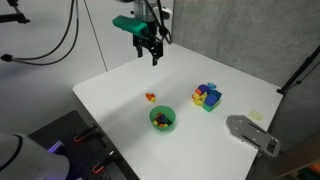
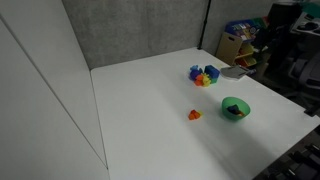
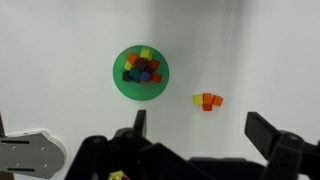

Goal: Pick up the green and blue block from the table and put them in the green bowl

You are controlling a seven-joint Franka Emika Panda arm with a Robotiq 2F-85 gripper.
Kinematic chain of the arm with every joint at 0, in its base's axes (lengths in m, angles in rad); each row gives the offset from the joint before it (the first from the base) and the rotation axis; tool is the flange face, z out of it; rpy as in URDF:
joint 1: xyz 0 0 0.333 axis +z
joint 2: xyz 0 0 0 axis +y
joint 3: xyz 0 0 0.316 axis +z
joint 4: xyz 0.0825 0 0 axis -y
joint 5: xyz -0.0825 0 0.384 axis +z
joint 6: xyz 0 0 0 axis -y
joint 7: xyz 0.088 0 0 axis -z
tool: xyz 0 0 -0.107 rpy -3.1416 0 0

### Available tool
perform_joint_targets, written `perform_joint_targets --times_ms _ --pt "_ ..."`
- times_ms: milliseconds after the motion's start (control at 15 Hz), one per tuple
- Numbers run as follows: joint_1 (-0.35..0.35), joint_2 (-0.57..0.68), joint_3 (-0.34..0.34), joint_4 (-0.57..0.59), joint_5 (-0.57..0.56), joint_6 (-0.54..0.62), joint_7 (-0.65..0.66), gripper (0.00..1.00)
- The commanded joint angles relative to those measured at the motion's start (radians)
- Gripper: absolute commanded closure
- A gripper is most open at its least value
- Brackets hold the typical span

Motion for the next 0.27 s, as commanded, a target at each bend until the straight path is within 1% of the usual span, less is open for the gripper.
perform_joint_targets --times_ms 0,67,200 --pt "0.01 -0.042 0.014 -0.002 -0.047 -0.057 0.072 0.0" --pt "0.008 -0.021 0.006 0.002 -0.021 -0.032 0.033 0.0" --pt "0.011 -0.027 0.01 0.002 -0.025 -0.041 0.044 0.0"
